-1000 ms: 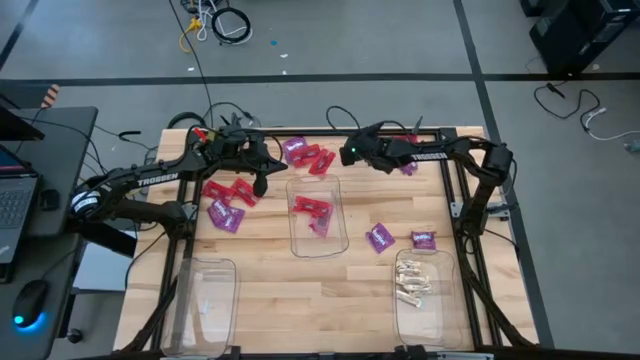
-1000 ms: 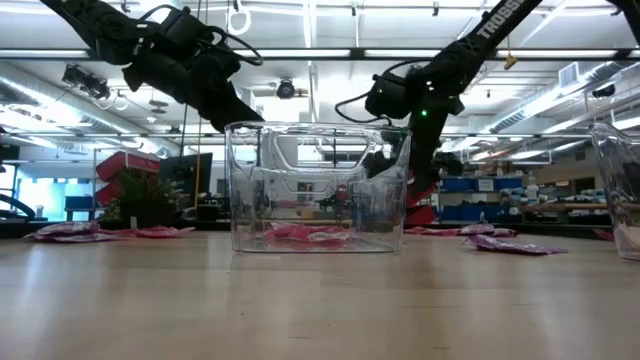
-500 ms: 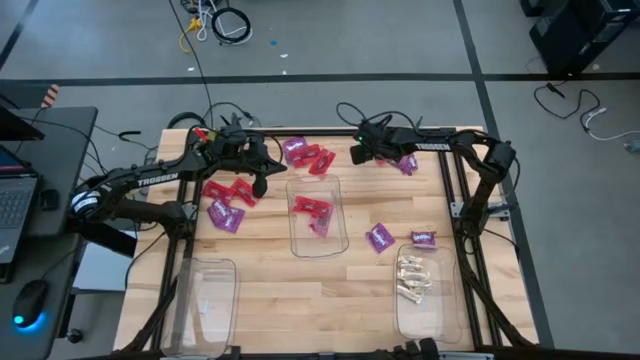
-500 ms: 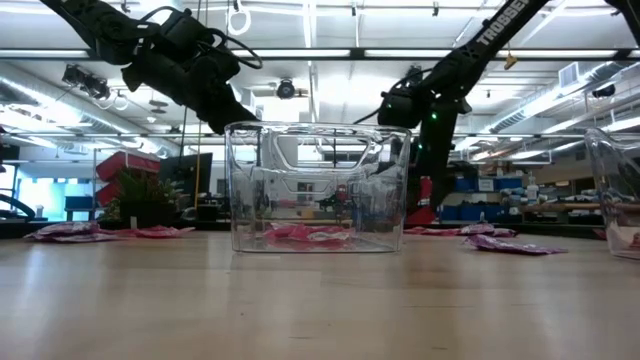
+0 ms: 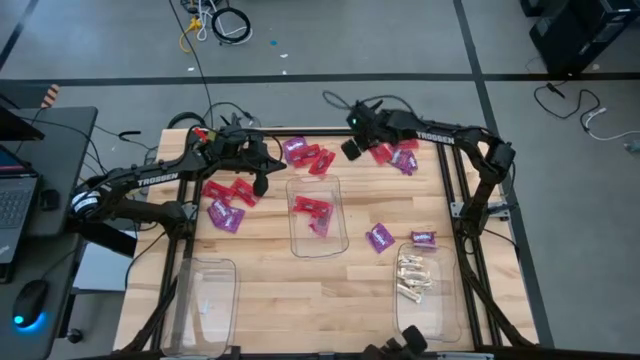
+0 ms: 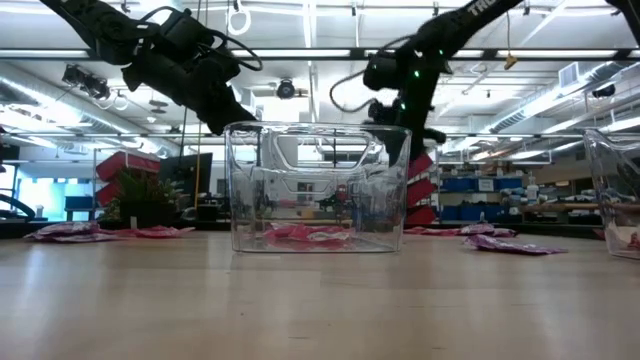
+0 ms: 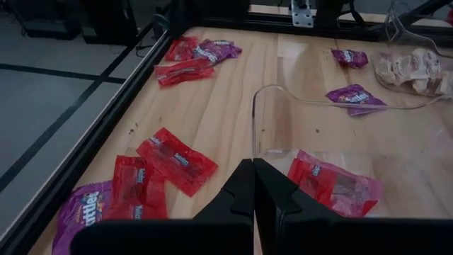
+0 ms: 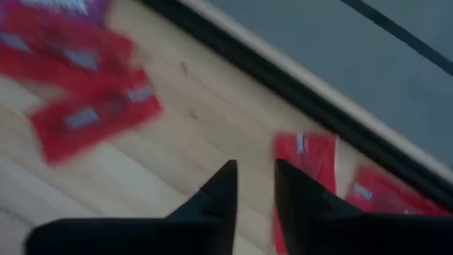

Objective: Sort candy
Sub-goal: Put the red candy pack into the middle transparent bin

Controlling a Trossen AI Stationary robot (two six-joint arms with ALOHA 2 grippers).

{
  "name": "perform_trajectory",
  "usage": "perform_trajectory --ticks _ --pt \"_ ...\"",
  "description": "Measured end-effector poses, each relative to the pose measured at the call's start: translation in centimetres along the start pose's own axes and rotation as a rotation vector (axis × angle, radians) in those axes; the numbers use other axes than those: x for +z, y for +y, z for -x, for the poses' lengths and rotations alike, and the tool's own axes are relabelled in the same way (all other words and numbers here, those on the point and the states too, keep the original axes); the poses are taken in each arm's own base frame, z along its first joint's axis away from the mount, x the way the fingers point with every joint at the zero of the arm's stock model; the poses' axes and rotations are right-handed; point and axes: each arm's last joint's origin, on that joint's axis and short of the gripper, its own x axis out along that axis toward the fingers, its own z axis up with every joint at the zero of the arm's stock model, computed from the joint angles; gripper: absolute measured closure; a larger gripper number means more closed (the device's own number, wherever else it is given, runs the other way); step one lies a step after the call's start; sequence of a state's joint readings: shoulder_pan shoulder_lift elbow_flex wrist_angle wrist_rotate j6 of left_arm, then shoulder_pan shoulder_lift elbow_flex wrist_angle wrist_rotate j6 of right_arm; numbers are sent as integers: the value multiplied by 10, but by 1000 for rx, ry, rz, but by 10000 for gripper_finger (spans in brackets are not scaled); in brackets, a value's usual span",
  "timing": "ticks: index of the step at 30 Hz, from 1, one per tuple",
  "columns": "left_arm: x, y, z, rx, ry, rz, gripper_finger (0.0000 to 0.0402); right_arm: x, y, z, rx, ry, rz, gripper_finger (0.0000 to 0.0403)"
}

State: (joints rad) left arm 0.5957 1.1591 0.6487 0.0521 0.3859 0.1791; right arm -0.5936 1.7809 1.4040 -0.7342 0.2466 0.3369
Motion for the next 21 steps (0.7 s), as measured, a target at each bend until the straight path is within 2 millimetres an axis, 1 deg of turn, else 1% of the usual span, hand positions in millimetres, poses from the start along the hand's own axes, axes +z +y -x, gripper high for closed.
perform_trajectory --ticks 2,4,7,12,15,21 --pt "1 1 -1 1 -11 -4 401 13 -8 8 27 -17 -17 364" --pt "0 1 -2 1 -7 1 401 22 -18 12 36 -28 -25 392" --pt "0 1 -3 1 -7 2 401 27 -35 11 30 -12 -56 394" --pt "0 1 -3 1 -3 6 401 19 -62 -1 -22 134 -92 401" --pt "0 1 -3 0 -2 7 401 15 -63 -15 -37 198 -99 401" --pt "-1 1 -3 -1 4 9 401 7 -52 -42 -28 294 -73 402"
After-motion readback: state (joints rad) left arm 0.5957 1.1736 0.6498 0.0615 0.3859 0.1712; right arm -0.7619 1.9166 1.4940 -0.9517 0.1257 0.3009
